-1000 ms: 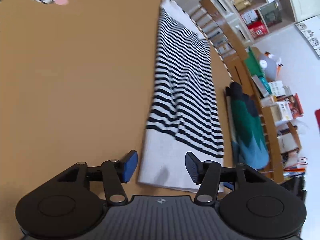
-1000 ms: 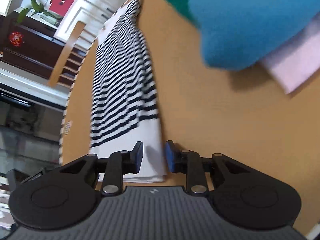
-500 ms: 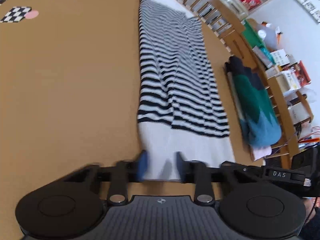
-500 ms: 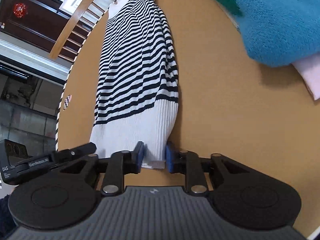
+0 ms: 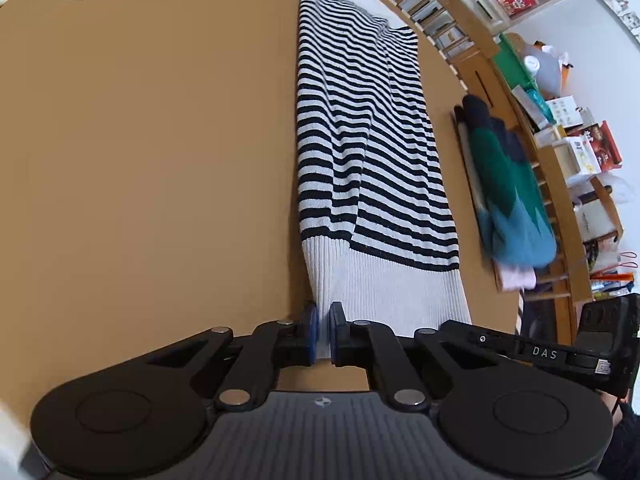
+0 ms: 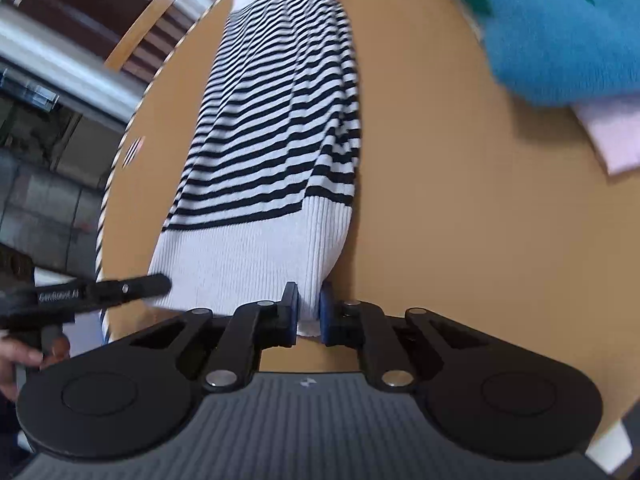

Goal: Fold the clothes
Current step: 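Lift the hem end with both grippers and fold it over toward the collar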

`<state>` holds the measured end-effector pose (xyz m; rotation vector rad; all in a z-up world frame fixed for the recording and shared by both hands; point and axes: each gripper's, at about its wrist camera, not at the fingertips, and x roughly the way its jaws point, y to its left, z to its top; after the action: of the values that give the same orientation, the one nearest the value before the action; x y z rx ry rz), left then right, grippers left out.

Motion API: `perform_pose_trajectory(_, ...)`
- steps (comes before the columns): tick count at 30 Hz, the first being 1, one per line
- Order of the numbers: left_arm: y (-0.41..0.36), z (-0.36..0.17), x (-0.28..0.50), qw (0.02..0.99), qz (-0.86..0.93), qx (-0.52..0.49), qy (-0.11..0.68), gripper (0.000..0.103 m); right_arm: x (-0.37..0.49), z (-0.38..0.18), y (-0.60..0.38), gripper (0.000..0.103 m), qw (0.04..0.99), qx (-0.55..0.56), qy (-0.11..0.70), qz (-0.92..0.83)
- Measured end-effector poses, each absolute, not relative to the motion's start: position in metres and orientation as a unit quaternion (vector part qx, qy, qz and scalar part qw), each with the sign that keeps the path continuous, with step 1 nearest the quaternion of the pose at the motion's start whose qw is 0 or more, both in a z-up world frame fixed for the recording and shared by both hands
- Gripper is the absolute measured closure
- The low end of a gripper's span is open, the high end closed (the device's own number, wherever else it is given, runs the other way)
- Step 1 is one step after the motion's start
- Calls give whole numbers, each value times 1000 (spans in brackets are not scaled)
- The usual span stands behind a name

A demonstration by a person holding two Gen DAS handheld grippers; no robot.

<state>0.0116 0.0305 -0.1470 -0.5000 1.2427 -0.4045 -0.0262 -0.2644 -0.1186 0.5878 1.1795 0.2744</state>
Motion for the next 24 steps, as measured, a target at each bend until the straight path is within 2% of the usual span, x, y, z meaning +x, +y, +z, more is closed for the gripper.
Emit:
perform_pose_trajectory(9,58,-111,-70,723,-168,-314,592,97,-106,-74,-259,93,757,294,556,178)
perform_pose_trajectory(13,60,-81,-79,732,-169,-328,573,97,-109,-45,-271,93,752,326,541,188)
perform_pose_trajectory(16,56,-46,-50,756,-182,-325,538,97,-77,-16,-280,93,768,323,516,199)
perform_pose_trajectory(18,49,-21,-14,786,-182,-285,518,97,-40,8,-285,93,784,310,495,209)
perform_pose_trajectory(22,40,12,84,822,-169,-237,489,97,58,54,-291,93,814,277,470,203)
perform_pose_trajectory(24,40,9,140,816,-153,-254,496,97,110,66,-295,93,819,273,471,180)
